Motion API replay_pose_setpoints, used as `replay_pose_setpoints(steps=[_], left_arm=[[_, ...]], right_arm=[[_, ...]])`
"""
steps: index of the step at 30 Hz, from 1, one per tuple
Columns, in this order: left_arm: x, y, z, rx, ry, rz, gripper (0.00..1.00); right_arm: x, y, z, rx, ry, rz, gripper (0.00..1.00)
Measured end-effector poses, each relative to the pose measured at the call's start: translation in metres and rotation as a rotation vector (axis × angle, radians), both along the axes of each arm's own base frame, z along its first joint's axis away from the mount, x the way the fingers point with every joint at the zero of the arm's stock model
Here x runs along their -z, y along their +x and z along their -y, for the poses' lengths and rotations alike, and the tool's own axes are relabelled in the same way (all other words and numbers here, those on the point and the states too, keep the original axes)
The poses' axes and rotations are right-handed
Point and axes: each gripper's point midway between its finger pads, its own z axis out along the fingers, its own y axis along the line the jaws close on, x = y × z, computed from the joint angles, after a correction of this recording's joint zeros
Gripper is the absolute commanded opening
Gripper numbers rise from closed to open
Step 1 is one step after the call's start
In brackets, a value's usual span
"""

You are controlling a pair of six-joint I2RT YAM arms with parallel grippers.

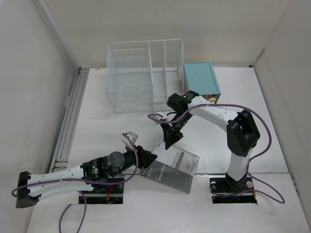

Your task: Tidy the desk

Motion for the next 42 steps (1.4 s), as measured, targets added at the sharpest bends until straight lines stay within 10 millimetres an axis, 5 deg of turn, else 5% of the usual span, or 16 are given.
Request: replay_pose_setpoints(steps=[8,15,19,20,21,23,26,27,29,36,42], left_arm=[[-0.017,-0.017,0.020,0.150,0.014,0.035,0.41],[0.003,-0.034,0.033,0.276,0.105,0.004,0.41],[0.011,-0.037,0.036,0.304,0.136,-0.006,0.24],[0.012,-0.037,0.036,0.306,0.142,-0.006,0.09],[0.013,-0.037,0.036,0.307,0.147,-0.006,0.01],[0.014,-0.037,0.037,0.309,0.153,-0.003,0.00],[0.014,-0.037,0.037,0.310,0.160,-0.006,0.00],[0.015,-0.036,0.036,0.307,0.165,-0.007,0.00],[0.015,-0.035,0.034,0.300,0.173,-0.010,0.00],[-0.009,-0.027,0.023,0.226,0.152,-0.003,0.00],[-0.052,-0.011,0.013,0.100,0.104,-0.008,0.00]], right_arm=[[0.001,-0.018,-0.005,-0.066,-0.014,0.029,0.00],[-0.009,-0.020,-0.001,-0.067,-0.004,0.059,0.00],[-0.010,-0.020,0.001,-0.069,-0.014,0.079,0.00],[-0.009,-0.020,0.002,-0.069,-0.016,0.078,0.00],[-0.009,-0.020,0.002,-0.069,-0.018,0.076,0.05],[-0.009,-0.021,0.003,-0.070,-0.023,0.075,0.35],[-0.011,-0.021,0.004,-0.070,-0.015,0.084,0.53],[-0.013,-0.022,0.005,-0.070,-0.011,0.090,0.71],[-0.019,-0.023,0.007,-0.065,-0.008,0.104,0.93],[-0.066,0.012,0.028,0.132,0.031,0.304,1.00],[-0.130,0.075,0.062,0.559,0.023,0.656,1.00]])
